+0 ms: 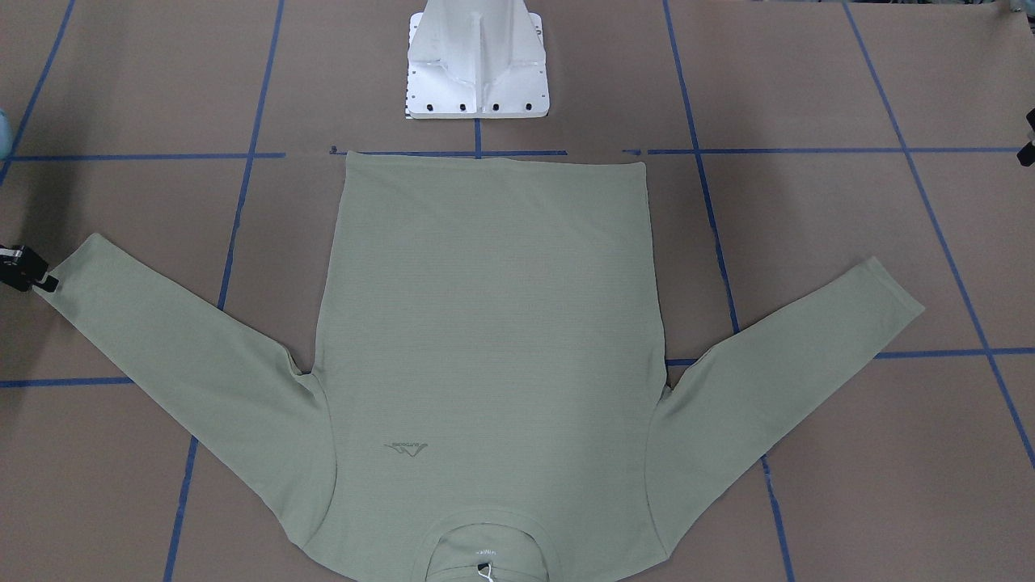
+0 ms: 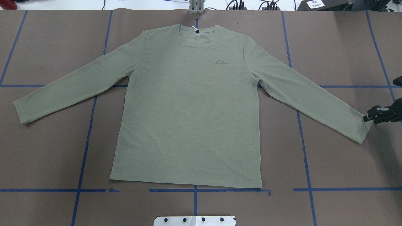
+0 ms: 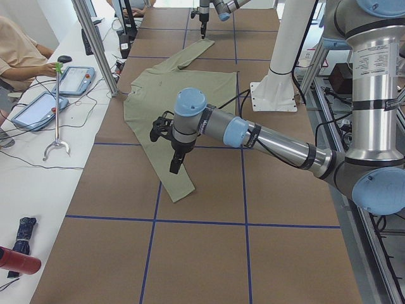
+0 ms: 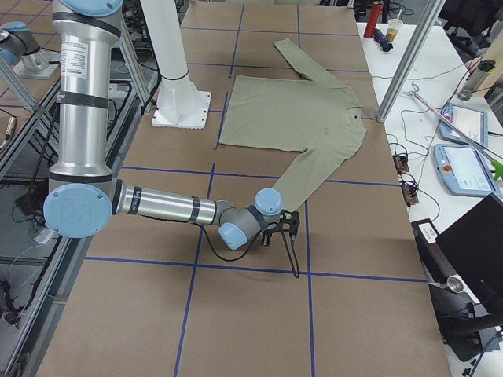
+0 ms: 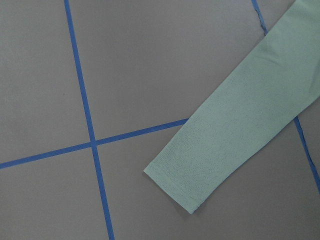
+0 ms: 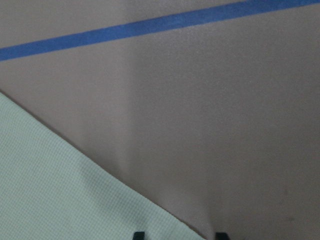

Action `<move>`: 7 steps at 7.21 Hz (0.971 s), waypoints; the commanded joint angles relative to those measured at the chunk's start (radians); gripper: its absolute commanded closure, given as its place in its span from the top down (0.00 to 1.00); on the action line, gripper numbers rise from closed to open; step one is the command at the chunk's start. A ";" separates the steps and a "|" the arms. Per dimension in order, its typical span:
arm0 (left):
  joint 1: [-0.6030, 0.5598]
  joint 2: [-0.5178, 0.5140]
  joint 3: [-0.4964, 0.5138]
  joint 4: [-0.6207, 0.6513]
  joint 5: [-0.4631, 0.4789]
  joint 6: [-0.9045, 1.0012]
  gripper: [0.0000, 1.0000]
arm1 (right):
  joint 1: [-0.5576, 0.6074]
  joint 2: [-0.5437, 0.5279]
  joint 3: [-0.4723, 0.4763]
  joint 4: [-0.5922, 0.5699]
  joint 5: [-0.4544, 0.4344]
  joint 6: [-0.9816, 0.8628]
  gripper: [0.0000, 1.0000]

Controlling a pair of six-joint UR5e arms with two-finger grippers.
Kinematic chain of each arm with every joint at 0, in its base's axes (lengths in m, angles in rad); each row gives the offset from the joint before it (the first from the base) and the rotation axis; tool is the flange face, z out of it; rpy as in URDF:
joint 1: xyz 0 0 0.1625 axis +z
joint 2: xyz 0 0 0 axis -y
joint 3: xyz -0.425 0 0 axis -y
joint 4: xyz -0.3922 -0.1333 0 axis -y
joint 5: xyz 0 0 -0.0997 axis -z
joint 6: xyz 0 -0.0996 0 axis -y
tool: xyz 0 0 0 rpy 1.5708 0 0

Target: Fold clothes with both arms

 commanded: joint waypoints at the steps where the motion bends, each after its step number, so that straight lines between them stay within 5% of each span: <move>1: -0.001 0.000 0.000 0.001 0.000 0.000 1.00 | 0.000 -0.001 -0.004 -0.002 0.002 0.000 0.21; 2: -0.001 0.000 -0.001 -0.001 0.002 0.000 1.00 | -0.002 -0.001 -0.010 -0.002 0.002 0.000 0.00; 5: -0.001 0.003 -0.004 0.001 0.000 0.000 1.00 | 0.001 -0.001 0.017 -0.002 0.032 0.002 0.00; 7: -0.001 0.000 -0.006 -0.001 0.000 0.000 1.00 | 0.000 -0.001 0.179 -0.002 0.072 0.143 0.00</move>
